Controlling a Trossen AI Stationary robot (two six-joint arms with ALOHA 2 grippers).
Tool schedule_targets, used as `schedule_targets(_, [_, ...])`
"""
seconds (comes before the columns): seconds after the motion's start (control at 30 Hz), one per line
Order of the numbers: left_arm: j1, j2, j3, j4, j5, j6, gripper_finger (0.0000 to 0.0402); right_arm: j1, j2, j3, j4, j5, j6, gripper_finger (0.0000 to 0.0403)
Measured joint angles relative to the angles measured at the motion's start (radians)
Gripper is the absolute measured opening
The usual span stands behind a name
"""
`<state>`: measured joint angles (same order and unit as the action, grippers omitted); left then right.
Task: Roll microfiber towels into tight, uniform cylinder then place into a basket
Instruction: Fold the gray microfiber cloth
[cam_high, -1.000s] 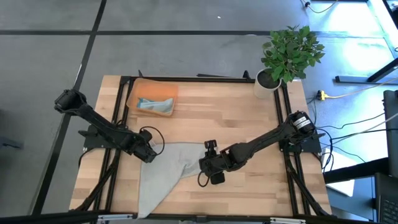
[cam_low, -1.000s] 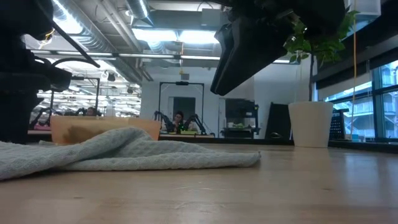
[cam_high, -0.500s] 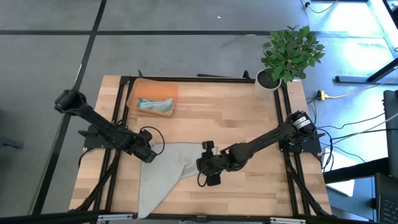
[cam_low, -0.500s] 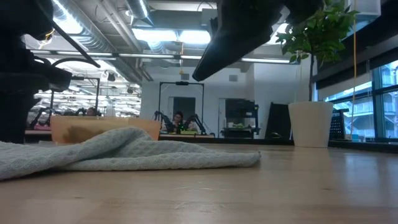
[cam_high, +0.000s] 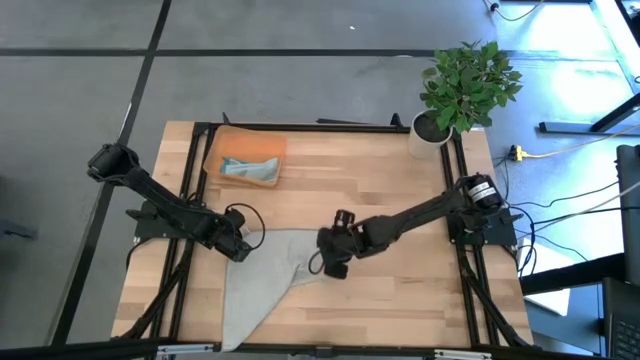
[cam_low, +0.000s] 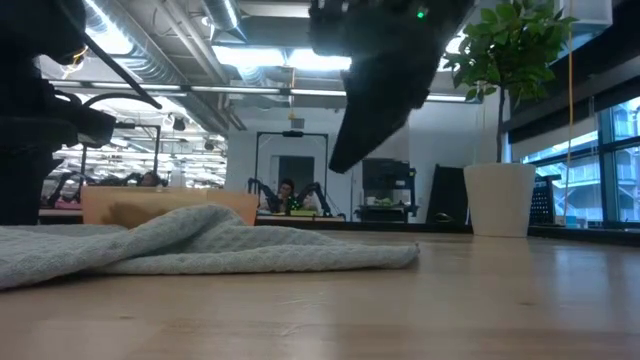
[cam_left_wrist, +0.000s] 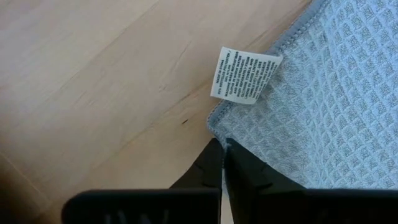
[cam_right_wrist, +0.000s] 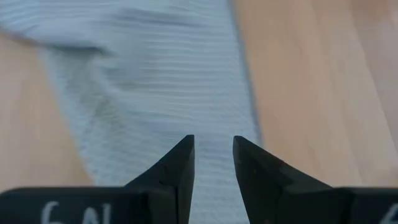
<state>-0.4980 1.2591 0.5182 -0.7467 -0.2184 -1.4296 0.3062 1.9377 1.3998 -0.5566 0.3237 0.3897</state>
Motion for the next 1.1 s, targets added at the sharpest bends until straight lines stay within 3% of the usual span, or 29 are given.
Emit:
schedule_targets(0.2, [0.000, 0.000, 0.000, 0.000, 0.000, -0.001, 0.0001, -0.072, 0.000, 0.000, -0.123, 0.000, 0.229, 0.0113])
schedule_targets(0.4, [0.000, 0.000, 0.000, 0.004, 0.000, -0.002, 0.0001, -0.126, 0.001, -0.067, -0.160, -0.011, 0.329, 0.0112])
schedule_targets(0.83, [0.000, 0.000, 0.000, 0.009, -0.004, -0.003, 0.0001, -0.174, 0.002, -0.165, -0.095, -0.207, 0.364, 0.0112])
schedule_targets(1.1, [0.000, 0.000, 0.000, 0.019, -0.005, -0.003, 0.0001, -0.173, 0.002, -0.165, -0.096, -0.258, 0.361, 0.0112])
